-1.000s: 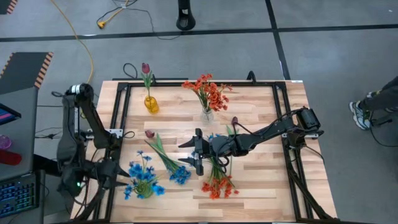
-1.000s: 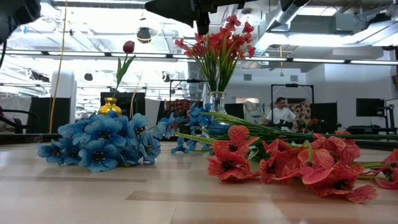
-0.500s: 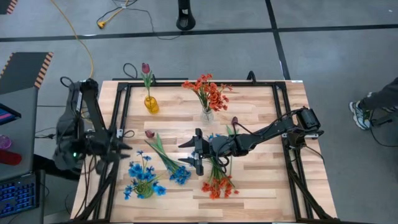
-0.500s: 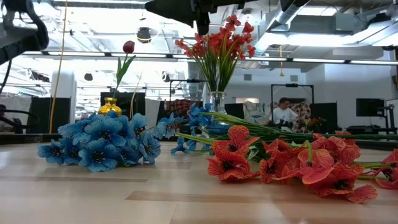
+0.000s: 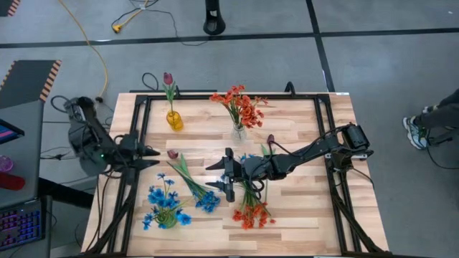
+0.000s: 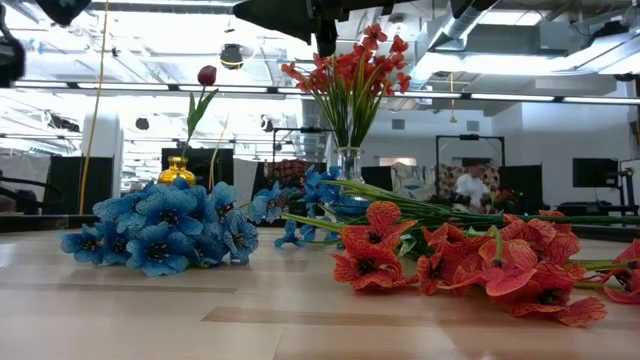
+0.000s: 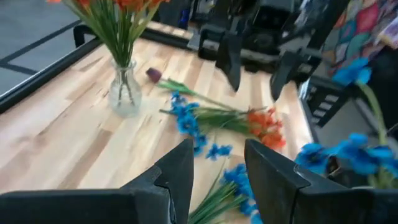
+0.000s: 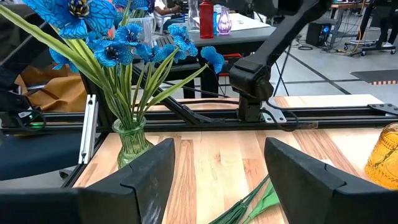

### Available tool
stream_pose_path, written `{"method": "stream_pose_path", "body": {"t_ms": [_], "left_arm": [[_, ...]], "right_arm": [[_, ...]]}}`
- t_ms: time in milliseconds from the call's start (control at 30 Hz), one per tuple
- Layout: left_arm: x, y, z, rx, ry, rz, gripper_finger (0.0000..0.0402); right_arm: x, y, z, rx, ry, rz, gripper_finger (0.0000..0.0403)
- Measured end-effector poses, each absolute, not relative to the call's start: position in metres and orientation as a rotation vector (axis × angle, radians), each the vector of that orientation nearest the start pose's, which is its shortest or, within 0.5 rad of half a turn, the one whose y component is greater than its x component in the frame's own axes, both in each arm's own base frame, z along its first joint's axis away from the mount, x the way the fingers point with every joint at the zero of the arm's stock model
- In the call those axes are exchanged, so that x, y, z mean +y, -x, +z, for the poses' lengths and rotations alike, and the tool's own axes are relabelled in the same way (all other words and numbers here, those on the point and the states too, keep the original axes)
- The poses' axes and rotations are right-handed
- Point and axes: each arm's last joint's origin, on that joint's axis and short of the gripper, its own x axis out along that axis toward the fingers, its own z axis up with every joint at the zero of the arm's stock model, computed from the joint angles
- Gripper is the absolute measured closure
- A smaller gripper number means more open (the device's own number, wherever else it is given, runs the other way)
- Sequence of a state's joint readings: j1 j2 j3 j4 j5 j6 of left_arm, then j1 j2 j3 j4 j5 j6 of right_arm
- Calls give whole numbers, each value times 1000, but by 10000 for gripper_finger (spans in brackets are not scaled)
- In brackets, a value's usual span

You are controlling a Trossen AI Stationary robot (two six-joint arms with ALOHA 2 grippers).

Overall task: Sort flowers into vase by color
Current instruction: Put the left blue flowers into the green vase

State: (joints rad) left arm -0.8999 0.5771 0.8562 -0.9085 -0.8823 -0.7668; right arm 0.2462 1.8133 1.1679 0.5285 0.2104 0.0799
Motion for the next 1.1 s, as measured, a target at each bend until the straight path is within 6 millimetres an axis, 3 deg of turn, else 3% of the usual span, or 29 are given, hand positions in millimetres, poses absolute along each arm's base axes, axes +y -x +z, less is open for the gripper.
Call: {"method": "stream_pose_path", "body": {"t_ms": [533, 1100], "left_arm": [[-46, -110, 319, 519, 58, 64, 271], [-23, -173, 289, 804, 22, -95, 272]], "right_arm": [[94, -400, 249, 115, -53, 31, 127], [103, -397, 249, 117, -52, 55, 127]]}}
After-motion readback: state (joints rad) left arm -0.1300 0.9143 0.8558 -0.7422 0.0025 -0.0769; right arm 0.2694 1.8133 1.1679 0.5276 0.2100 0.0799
